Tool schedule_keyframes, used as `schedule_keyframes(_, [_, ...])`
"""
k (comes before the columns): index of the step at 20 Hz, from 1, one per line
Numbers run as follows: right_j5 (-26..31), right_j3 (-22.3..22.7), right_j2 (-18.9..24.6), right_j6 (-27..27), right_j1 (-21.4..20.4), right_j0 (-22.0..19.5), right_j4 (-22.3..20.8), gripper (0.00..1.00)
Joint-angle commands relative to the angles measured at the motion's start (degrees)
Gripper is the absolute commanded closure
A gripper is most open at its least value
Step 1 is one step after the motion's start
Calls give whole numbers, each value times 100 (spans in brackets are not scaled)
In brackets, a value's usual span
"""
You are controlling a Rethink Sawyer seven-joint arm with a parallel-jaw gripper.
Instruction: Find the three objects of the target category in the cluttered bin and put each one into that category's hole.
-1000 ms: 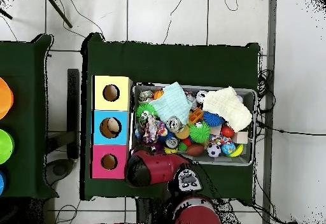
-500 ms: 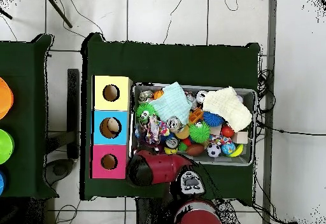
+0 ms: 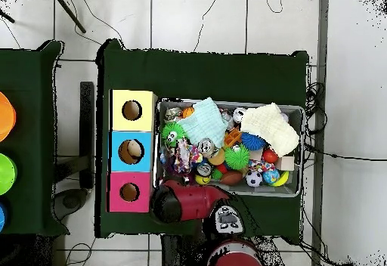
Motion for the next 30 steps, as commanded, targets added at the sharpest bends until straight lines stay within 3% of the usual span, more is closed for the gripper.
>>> schedule_keyframes(1, [563,438,184,997,-207,-48,236,0])
schedule_keyframes(5, [622,413,190,949,-225,-39,270,0])
schedule_keyframes(14, [372,-37,208,885,400,-60,322,0])
schedule_keyframes(30, [164,-460,196,804,1019,-135,295,0])
